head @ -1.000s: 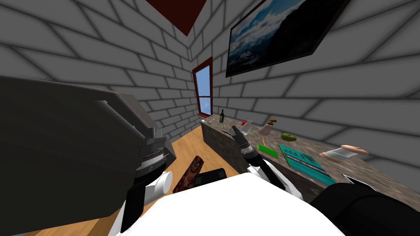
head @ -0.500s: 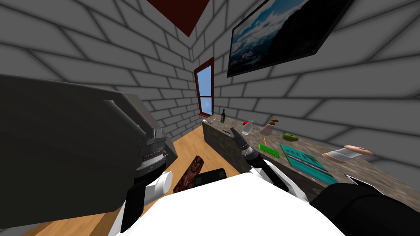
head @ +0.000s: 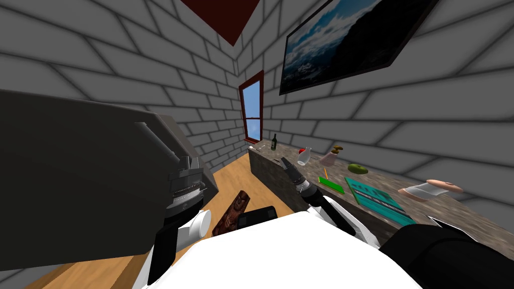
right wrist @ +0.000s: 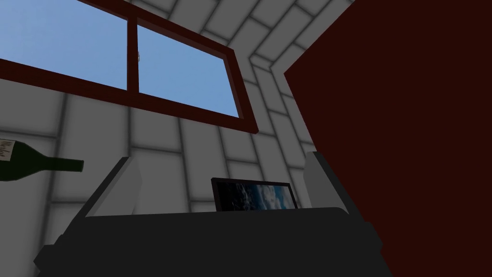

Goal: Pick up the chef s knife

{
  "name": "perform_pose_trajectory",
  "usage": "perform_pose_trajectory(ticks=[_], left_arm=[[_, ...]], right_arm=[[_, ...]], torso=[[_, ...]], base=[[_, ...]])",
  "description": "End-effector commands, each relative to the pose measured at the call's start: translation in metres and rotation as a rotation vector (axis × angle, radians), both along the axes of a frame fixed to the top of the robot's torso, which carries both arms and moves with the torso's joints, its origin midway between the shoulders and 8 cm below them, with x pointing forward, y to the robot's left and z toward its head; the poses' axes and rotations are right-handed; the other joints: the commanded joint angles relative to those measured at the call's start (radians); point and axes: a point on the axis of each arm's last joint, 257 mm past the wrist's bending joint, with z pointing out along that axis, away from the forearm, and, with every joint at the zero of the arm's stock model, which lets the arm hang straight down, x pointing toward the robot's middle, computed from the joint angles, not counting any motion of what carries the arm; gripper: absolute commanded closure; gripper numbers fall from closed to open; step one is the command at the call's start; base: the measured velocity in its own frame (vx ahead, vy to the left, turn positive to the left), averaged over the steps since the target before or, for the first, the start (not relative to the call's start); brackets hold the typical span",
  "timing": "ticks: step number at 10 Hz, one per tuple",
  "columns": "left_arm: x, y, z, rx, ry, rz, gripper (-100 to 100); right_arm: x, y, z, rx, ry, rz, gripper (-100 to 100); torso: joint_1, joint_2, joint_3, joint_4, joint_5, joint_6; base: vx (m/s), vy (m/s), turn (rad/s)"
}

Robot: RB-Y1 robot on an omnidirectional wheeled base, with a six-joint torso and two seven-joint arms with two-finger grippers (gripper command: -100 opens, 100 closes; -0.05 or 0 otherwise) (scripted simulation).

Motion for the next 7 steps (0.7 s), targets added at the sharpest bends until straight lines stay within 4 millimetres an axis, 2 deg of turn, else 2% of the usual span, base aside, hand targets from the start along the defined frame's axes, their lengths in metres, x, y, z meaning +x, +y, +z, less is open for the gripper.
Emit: perform_pose_trajectory(ticks=[1,2,3,7], left_arm=[[0.0,0.0,0.0,0.0,0.0,0.0,0],[0.0,0.0,0.0,0.0,0.0,0.0,0],[0.0,0.0,0.0,0.0,0.0,0.0,0],[0.0,0.0,0.0,0.0,0.0,0.0,0]], right_arm=[[0.0,0.0,0.0,0.0,0.0,0.0,-100],[0.0,0.0,0.0,0.0,0.0,0.0,-100],[-0.003,0.005,-0.012,-0.032,0.037,0.028,-100],[-0.004,0.006,-0.013,-0.045,0.041,0.038,-100]], torso=[[0.0,0.0,0.0,0.0,0.0,0.0],[0.0,0.0,0.0,0.0,0.0,0.0],[-0.001,0.0,0.0,0.0,0.0,0.0],[0.0,0.0,0.0,0.0,0.0,0.0]], base=[[-0.001,0.01,0.018],[-0.002,0.005,0.026],[0.002,0.026,0.068],[-0.007,0.017,0.008]])
